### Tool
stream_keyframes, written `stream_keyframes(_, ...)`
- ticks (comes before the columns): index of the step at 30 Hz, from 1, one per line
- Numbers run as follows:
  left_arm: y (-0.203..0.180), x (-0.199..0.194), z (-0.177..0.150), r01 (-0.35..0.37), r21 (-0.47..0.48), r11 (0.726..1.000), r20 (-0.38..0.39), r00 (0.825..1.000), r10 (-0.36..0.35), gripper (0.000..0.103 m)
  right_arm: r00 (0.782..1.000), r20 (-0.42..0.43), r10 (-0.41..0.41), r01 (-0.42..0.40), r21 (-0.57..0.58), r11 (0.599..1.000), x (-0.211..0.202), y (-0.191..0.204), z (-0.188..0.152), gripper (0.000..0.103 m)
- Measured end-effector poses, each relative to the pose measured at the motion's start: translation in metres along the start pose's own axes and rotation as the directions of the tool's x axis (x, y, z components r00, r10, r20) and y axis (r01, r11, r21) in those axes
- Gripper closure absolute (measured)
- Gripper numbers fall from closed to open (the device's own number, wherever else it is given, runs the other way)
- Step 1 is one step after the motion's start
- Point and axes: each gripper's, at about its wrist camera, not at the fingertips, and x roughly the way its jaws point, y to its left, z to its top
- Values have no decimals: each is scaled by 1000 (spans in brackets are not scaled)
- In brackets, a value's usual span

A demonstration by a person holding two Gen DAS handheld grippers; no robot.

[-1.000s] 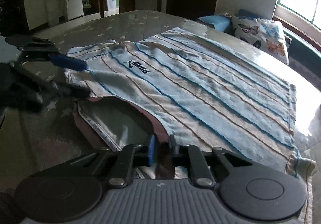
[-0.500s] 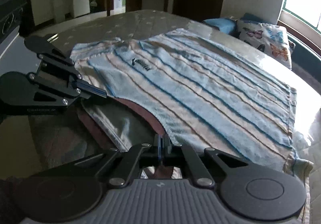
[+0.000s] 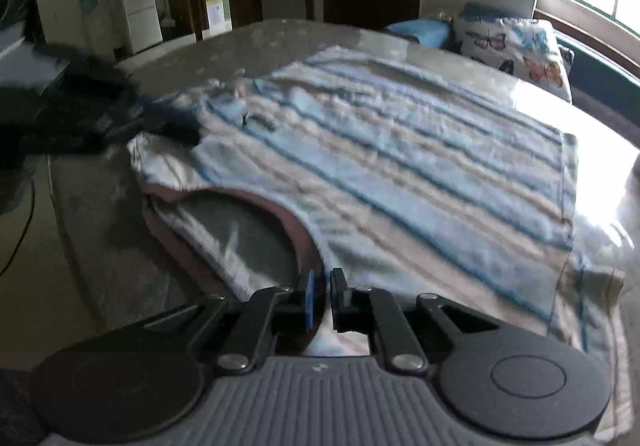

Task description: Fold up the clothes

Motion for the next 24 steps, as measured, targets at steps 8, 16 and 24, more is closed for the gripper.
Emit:
stream_keyframes(8, -39, 55, 3, 74, 18, 997, -37, 997, -74, 96, 996, 26, -91, 87, 104, 991, -24, -27, -21, 81)
stream_keyframes(16, -62, 61, -10, 104, 79, 991, -61, 993, -99, 92, 957, -9, -290, 279, 308, 910, -45, -94, -55, 80)
stream_keyframes(24, -80, 61, 0, 144, 98, 985, -42, 989, -141, 87, 946, 28, -323, 294, 349, 890, -49, -113, -52, 78)
